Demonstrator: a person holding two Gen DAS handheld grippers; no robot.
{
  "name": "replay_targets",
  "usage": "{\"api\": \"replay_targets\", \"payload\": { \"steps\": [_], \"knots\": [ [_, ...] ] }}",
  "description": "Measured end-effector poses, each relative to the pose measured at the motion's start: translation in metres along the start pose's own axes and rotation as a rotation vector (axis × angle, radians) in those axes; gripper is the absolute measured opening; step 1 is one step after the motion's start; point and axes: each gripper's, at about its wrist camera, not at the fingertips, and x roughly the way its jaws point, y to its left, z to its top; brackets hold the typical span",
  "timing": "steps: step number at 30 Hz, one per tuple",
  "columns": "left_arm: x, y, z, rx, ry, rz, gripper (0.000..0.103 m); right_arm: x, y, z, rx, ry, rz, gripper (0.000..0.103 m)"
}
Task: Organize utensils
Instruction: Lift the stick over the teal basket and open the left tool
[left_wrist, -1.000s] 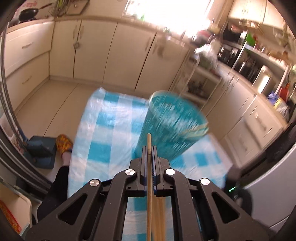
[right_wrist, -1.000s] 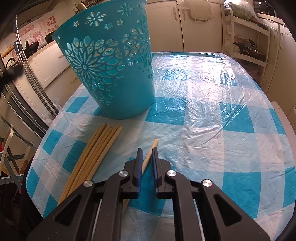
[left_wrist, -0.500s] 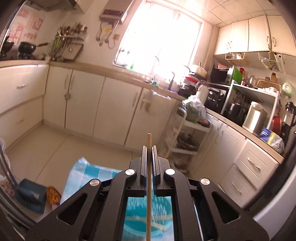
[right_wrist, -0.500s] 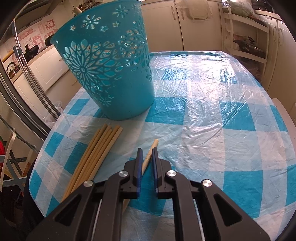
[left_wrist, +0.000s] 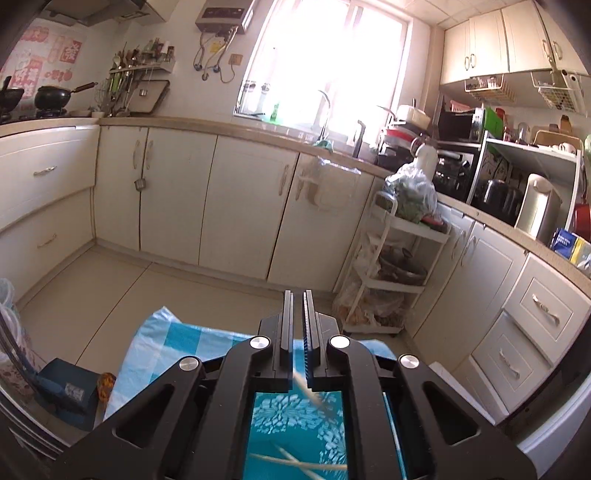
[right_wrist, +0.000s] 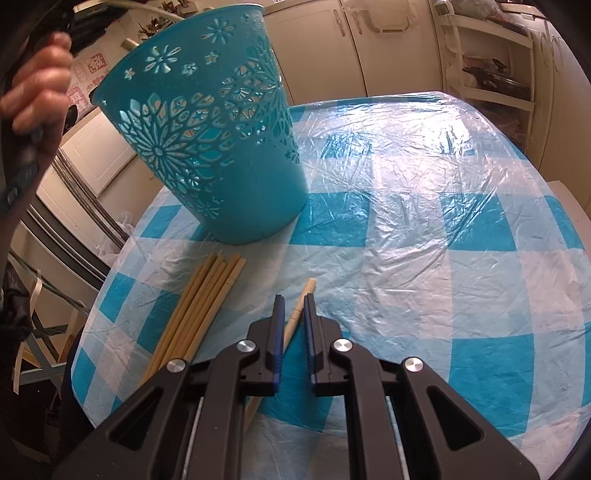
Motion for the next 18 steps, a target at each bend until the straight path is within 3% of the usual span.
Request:
{"api": "replay_targets", "payload": {
  "steps": [6, 18],
  "knots": [
    [-0.01, 0.019, -0.02, -0.006, 0.047, 0.006, 0.005, -0.001, 0.0, 0.0, -0.01, 0.0, -0.009, 0.011],
    [-0.027, 0.066, -0.029, -0.048, 0.105, 0.037, 0.006, 0.001, 0.006, 0.0, -0.035, 0.001, -0.033, 0.013]
  ]
}}
